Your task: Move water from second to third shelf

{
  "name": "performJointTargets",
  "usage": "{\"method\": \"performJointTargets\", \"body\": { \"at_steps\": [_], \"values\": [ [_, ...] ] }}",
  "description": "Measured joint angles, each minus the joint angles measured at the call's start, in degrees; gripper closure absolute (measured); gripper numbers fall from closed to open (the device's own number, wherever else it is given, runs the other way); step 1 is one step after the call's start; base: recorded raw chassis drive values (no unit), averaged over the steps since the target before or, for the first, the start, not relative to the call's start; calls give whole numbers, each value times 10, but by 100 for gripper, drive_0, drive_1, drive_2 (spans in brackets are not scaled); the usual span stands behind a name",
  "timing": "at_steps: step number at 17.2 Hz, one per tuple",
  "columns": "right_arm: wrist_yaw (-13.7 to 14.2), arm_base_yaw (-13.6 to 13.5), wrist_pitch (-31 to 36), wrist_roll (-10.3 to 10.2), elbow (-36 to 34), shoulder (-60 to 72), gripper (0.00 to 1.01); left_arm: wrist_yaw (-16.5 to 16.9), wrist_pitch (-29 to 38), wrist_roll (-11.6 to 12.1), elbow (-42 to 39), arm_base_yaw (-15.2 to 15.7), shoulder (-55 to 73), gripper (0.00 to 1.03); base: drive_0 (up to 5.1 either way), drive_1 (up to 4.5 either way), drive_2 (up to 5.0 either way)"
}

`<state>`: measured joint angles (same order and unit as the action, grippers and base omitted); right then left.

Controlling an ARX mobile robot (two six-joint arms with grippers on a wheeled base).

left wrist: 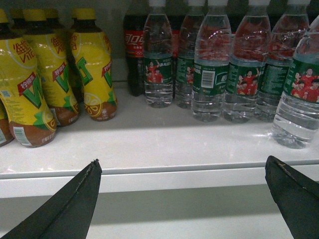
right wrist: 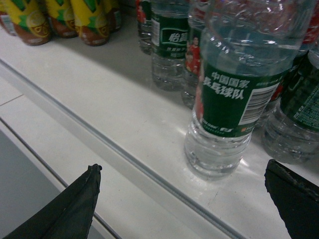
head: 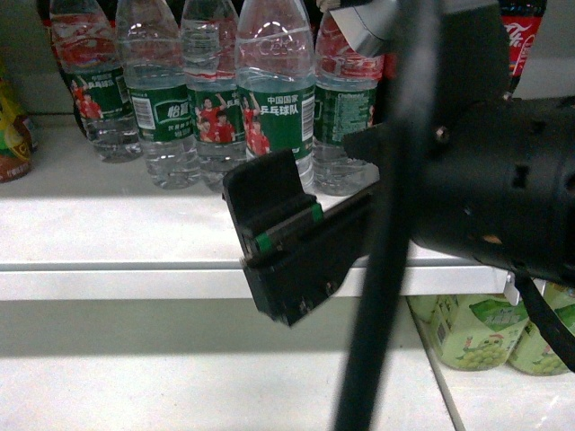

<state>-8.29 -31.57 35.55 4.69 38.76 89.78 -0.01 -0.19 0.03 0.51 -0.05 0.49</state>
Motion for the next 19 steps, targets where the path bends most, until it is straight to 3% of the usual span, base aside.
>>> {"method": "performJointTargets", "body": {
  "at_steps": [3, 10, 13, 19],
  "values": [
    [9, 6, -36, -62, 56, 31, 3, 0, 0, 0, 0, 0, 0, 5, 0, 0, 0],
    [11, 16, -115, -154, 166, 94, 3, 0, 0, 0, 0, 0, 0, 5, 0, 0, 0],
    [31, 12, -127, -179, 205, 128, 3, 0, 0, 0, 0, 0, 0, 5, 0, 0, 0],
    [68, 4, -143, -191, 268, 179, 3, 0, 0, 0, 0, 0, 0, 5, 0, 0, 0]
  ]
}}
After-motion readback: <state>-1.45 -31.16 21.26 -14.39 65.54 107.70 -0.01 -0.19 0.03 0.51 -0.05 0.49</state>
